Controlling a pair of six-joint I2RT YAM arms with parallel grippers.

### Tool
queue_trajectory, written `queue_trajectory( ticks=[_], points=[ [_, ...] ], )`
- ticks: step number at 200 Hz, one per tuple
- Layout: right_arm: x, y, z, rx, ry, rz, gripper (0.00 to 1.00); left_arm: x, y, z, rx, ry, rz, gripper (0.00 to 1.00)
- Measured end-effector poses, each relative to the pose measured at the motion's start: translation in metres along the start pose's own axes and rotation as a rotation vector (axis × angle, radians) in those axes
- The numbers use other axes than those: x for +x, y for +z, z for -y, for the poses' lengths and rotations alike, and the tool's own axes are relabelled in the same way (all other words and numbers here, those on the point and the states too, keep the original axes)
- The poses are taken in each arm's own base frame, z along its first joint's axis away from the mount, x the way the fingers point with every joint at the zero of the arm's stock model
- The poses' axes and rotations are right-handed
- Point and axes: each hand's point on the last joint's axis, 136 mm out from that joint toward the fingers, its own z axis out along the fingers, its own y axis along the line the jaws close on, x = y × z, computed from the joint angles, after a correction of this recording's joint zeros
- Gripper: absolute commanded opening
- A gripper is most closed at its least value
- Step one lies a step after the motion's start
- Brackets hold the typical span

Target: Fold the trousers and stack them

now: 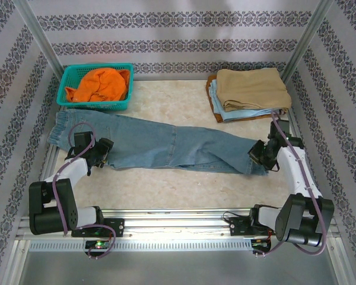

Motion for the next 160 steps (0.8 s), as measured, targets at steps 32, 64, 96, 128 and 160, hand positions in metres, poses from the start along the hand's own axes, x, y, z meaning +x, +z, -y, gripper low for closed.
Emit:
queue_trajectory(
  ticks=[32,64,96,128,160],
  points=[
    [-0.01,0.0,0.004,0.018,0.022,0.022,0.0,0.001,-0.005,0.001,0.007,0.003,0.005,0.69],
    [-0.047,-0.027,-0.011,-0.014,0.035,0.122,0.0,0.002,-0.008,0.001,0.011,0.004,0.008,0.69],
    [-0.074,-0.051,-0.015,-0.042,0.064,0.206,0.0,0.002,-0.008,0.001,0.009,0.004,0.006,0.7],
    [-0.077,-0.027,-0.001,0.011,0.105,0.134,0.02,0.003,-0.008,0.0,0.004,0.009,0.003,0.7],
    [-0.067,-0.008,0.017,0.059,0.138,0.079,0.04,0.003,-0.008,-0.001,0.002,0.02,0.001,0.71]
  ],
)
